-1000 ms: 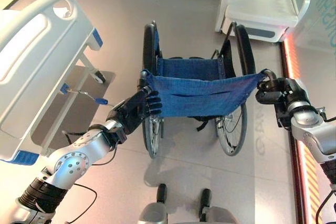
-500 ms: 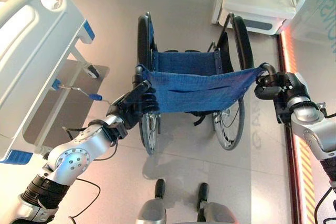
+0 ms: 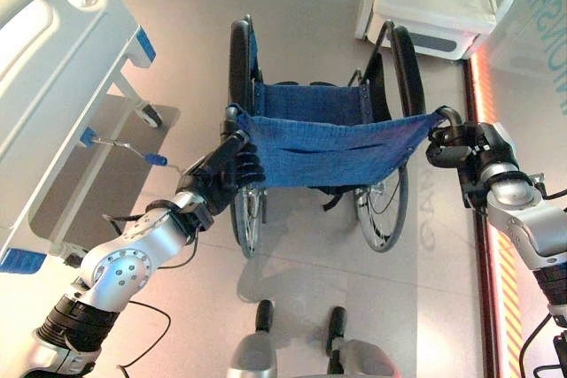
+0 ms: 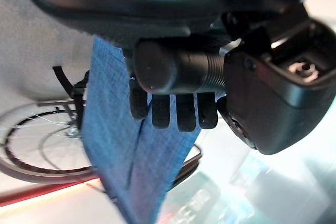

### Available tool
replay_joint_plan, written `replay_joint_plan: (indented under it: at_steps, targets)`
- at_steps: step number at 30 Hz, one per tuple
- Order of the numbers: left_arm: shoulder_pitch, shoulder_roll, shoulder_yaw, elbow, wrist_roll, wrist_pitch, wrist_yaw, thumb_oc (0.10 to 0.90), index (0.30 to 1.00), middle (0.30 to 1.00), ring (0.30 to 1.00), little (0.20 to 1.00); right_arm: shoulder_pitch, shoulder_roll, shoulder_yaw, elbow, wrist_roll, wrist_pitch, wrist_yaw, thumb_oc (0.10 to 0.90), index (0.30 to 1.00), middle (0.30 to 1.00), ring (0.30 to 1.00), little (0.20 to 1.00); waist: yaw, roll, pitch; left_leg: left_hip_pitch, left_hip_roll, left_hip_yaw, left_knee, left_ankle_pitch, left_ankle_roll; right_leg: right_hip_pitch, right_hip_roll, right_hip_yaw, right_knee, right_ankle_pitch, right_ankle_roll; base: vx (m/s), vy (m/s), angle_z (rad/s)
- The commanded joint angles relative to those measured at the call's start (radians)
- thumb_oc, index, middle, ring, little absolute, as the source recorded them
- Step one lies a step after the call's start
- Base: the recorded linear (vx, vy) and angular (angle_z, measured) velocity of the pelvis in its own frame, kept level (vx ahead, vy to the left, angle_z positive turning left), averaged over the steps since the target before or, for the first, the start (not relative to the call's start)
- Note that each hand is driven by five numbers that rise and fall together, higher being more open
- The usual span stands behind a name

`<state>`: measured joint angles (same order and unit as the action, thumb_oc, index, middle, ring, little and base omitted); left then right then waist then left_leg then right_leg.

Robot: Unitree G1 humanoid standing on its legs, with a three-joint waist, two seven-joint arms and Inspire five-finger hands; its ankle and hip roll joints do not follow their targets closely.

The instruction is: Push the wheelchair next to the bed

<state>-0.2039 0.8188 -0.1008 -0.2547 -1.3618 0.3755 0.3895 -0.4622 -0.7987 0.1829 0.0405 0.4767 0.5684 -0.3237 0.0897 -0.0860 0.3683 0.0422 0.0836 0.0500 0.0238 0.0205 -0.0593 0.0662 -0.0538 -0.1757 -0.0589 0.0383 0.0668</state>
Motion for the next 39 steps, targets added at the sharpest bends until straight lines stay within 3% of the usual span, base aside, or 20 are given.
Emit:
replay_joint_plan:
  at_steps: [1, 3, 6, 7, 9, 11, 13, 14, 16, 20, 23, 24, 25, 27, 31, 32, 33, 34, 37, 39]
  targets:
    - [-0.119, -0.080, 0.123, -0.092, -0.102, -0.108, -0.032, 0.400, 0.300, 0.300, 0.300, 0.300, -0.014, 0.027, 0.065, -0.129, -0.044, -0.079, 0.053, 0.400, 0.300, 0.300, 0.300, 0.300, -0.021, 0.003, -0.050, -0.103, 0.051, -0.015, 0.347, 0.016, -0.005, 0.015, 0.033, 0.016, 0.123, -0.024, -0.056, 0.20, -0.150, -0.28]
    - [-0.087, -0.088, 0.159, -0.073, -0.120, -0.093, -0.041, 0.400, 0.300, 0.300, 0.300, 0.300, -0.005, 0.043, 0.070, -0.132, -0.049, -0.075, 0.057, 0.400, 0.300, 0.300, 0.300, 0.300, 0.009, 0.003, -0.048, -0.159, -0.001, -0.069, 0.393, -0.008, 0.025, 0.037, 0.037, 0.027, 0.155, -0.048, -0.058, 0.22, -0.028, -0.18]
    - [-0.051, -0.094, 0.185, -0.066, -0.128, -0.093, -0.043, 0.400, 0.300, 0.300, 0.300, 0.300, 0.004, 0.051, 0.083, -0.137, -0.057, -0.086, 0.061, 0.400, 0.300, 0.300, 0.300, 0.300, 0.028, 0.020, -0.061, -0.156, -0.046, -0.077, 0.259, -0.003, 0.040, 0.039, 0.051, 0.024, 0.191, -0.084, -0.052, 0.23, 0.110, -0.29]
    - [-0.039, -0.106, 0.179, -0.057, -0.117, -0.113, -0.052, 0.400, 0.300, 0.300, 0.300, 0.300, 0.002, 0.055, 0.093, -0.136, -0.065, -0.099, 0.062, 0.400, 0.300, 0.300, 0.300, 0.300, 0.038, 0.040, -0.064, -0.162, -0.053, -0.085, 0.123, 0.060, 0.017, 0.040, 0.075, 0.018, 0.203, -0.107, -0.050, 0.24, 0.125, -0.04]
    - [-0.026, -0.116, 0.173, -0.047, -0.098, -0.136, -0.077, 0.400, 0.300, 0.300, 0.300, 0.300, 0.004, 0.059, 0.095, -0.128, -0.074, -0.120, 0.070, 0.400, 0.300, 0.300, 0.300, 0.300, 0.051, 0.053, -0.058, -0.176, -0.057, -0.109, 0.031, 0.138, -0.005, 0.049, 0.096, 0.026, 0.205, -0.123, -0.052, 0.27, 0.098, -0.05]
    - [0.001, -0.123, 0.178, -0.040, -0.083, -0.150, -0.107, 0.400, 0.300, 0.300, 0.300, 0.300, 0.020, 0.057, 0.079, -0.124, -0.081, -0.141, 0.090, 0.400, 0.300, 0.300, 0.300, 0.300, 0.065, 0.063, -0.051, -0.198, -0.051, -0.139, -0.028, 0.238, -0.026, 0.077, 0.122, 0.043, 0.200, -0.140, -0.060, 0.35, 0.098, -0.51]
    - [0.039, -0.128, 0.197, -0.043, -0.070, -0.152, -0.140, 0.400, 0.300, 0.300, 0.300, 0.300, 0.046, 0.044, 0.054, -0.131, -0.084, -0.159, 0.119, 0.400, 0.300, 0.300, 0.300, 0.300, 0.079, 0.065, -0.047, -0.228, -0.054, -0.138, -0.050, 0.283, -0.033, 0.112, 0.132, 0.055, 0.194, -0.155, -0.067, 0.49, 0.155, -0.73]
    - [0.045, -0.129, 0.209, -0.044, -0.069, -0.146, -0.148, 0.400, 0.300, 0.300, 0.300, 0.300, 0.043, 0.030, 0.050, -0.132, -0.077, -0.161, 0.126, 0.400, 0.300, 0.300, 0.300, 0.300, 0.081, 0.056, -0.051, -0.223, -0.066, -0.121, -0.044, 0.228, -0.016, 0.118, 0.121, 0.057, 0.198, -0.162, -0.062, 0.44, 0.166, -0.55]
    - [0.036, -0.114, 0.209, -0.038, -0.082, -0.158, -0.149, 0.400, 0.300, 0.300, 0.300, 0.300, 0.031, 0.024, 0.052, -0.125, -0.061, -0.175, 0.120, 0.400, 0.300, 0.300, 0.300, 0.300, 0.094, 0.043, -0.058, -0.243, -0.090, -0.123, -0.001, 0.180, 0.002, 0.119, 0.104, 0.058, 0.220, -0.186, -0.062, 0.45, 0.196, -0.20]
    - [0.018, -0.105, 0.226, -0.017, -0.098, -0.102, -0.167, 0.400, 0.300, 0.300, 0.300, 0.300, 0.029, 0.019, 0.040, -0.118, -0.046, -0.185, 0.133, 0.400, 0.300, 0.300, 0.300, 0.300, 0.115, 0.017, -0.081, -0.250, -0.143, -0.148, 0.092, 0.109, 0.045, 0.123, 0.061, 0.032, 0.307, -0.236, -0.037, 0.45, 0.209, -0.05]
    - [0.016, -0.096, 0.235, -0.017, -0.125, -0.071, -0.171, 0.400, 0.300, 0.300, 0.300, 0.300, 0.035, 0.007, 0.040, -0.135, -0.035, -0.174, 0.127, 0.400, 0.300, 0.300, 0.300, 0.300, 0.117, 0.011, -0.100, -0.231, -0.170, -0.148, 0.107, 0.090, 0.073, 0.081, 0.030, 0.010, 0.434, -0.197, 0.003, 0.34, 0.238, 0.09]
    - [0.019, -0.088, 0.246, -0.011, -0.139, -0.054, -0.187, 0.400, 0.300, 0.300, 0.300, 0.300, 0.030, 0.006, 0.041, -0.134, -0.038, -0.174, 0.132, 0.400, 0.300, 0.300, 0.300, 0.300, 0.118, 0.012, -0.113, -0.214, -0.186, -0.126, 0.110, 0.075, 0.096, 0.056, 0.009, -0.001, 0.556, -0.125, 0.043, 0.30, 0.232, 0.16]
    - [0.020, -0.088, 0.247, -0.011, -0.139, -0.054, -0.188, 0.400, 0.300, 0.300, 0.300, 0.300, 0.030, 0.007, 0.042, -0.134, -0.038, -0.174, 0.132, 0.400, 0.300, 0.300, 0.300, 0.300, 0.118, 0.011, -0.114, -0.215, -0.187, -0.125, 0.111, 0.075, 0.096, 0.053, 0.007, 0.000, 0.559, -0.127, 0.044, 0.40, 0.322, 0.06]
    - [0.013, -0.078, 0.250, -0.007, -0.163, -0.048, -0.193, 0.400, 0.300, 0.300, 0.300, 0.300, -0.004, 0.018, 0.064, -0.121, -0.043, -0.171, 0.128, 0.400, 0.300, 0.300, 0.300, 0.300, 0.118, 0.017, -0.129, -0.199, -0.198, -0.095, 0.113, 0.055, 0.116, 0.021, -0.007, 0.001, 0.654, -0.065, 0.072, 0.24, 0.186, 0.01]
    - [-0.018, -0.066, 0.224, 0.007, -0.175, -0.047, -0.200, 0.400, 0.300, 0.300, 0.300, 0.300, -0.040, 0.035, 0.068, -0.097, -0.063, -0.189, 0.129, 0.400, 0.300, 0.300, 0.300, 0.300, 0.114, 0.013, -0.146, -0.222, -0.225, -0.068, 0.154, 0.023, 0.119, 0.019, -0.013, -0.010, 0.484, -0.085, 0.047, 0.23, 0.046, -0.01]
    - [-0.020, -0.067, 0.221, 0.007, -0.172, -0.051, -0.201, 0.400, 0.300, 0.300, 0.300, 0.300, -0.045, 0.034, 0.069, -0.095, -0.064, -0.191, 0.129, 0.400, 0.300, 0.300, 0.300, 0.300, 0.114, 0.014, -0.145, -0.225, -0.223, -0.067, 0.161, 0.020, 0.114, 0.018, -0.014, -0.014, 0.446, -0.103, 0.037, 0.19, -0.071, 0.02]
    - [-0.033, -0.076, 0.208, 0.006, -0.161, -0.062, -0.200, 0.400, 0.300, 0.300, 0.300, 0.300, -0.067, 0.032, 0.071, -0.088, -0.062, -0.195, 0.126, 0.400, 0.300, 0.300, 0.300, 0.300, 0.111, 0.018, -0.134, -0.238, -0.219, -0.067, 0.197, 0.006, 0.097, 0.022, -0.013, -0.016, 0.332, -0.154, 0.003, 0.15, -0.062, 0.05]
    - [-0.035, -0.078, 0.205, 0.007, -0.159, -0.064, -0.200, 0.400, 0.300, 0.300, 0.300, 0.300, -0.072, 0.029, 0.071, -0.086, -0.060, -0.196, 0.125, 0.400, 0.300, 0.300, 0.300, 0.300, 0.109, 0.018, -0.129, -0.242, -0.220, -0.069, 0.210, 0.003, 0.093, 0.024, -0.012, -0.014, 0.311, -0.152, -0.001, 0.18, -0.058, 0.11]
    - [-0.066, -0.109, 0.164, 0.019, -0.134, -0.117, -0.194, 0.400, 0.300, 0.300, 0.300, 0.300, -0.127, 0.012, 0.082, -0.062, -0.060, -0.218, 0.122, 0.400, 0.300, 0.300, 0.300, 0.300, 0.073, 0.021, -0.073, -0.303, -0.237, -0.086, 0.344, 0.016, 0.053, -0.003, -0.011, 0.076, 0.128, -0.050, -0.013, 0.13, -0.035, 0.24]
    - [-0.090, -0.117, 0.139, 0.026, -0.126, -0.142, -0.186, 0.400, 0.300, 0.300, 0.300, 0.300, -0.150, 0.003, 0.092, -0.066, -0.056, -0.217, 0.106, 0.400, 0.300, 0.300, 0.300, 0.300, 0.040, 0.021, -0.053, -0.305, -0.244, -0.091, 0.388, -0.021, 0.054, -0.041, -0.022, 0.136, 0.064, 0.027, 0.001, 0.14, -0.084, 0.63]
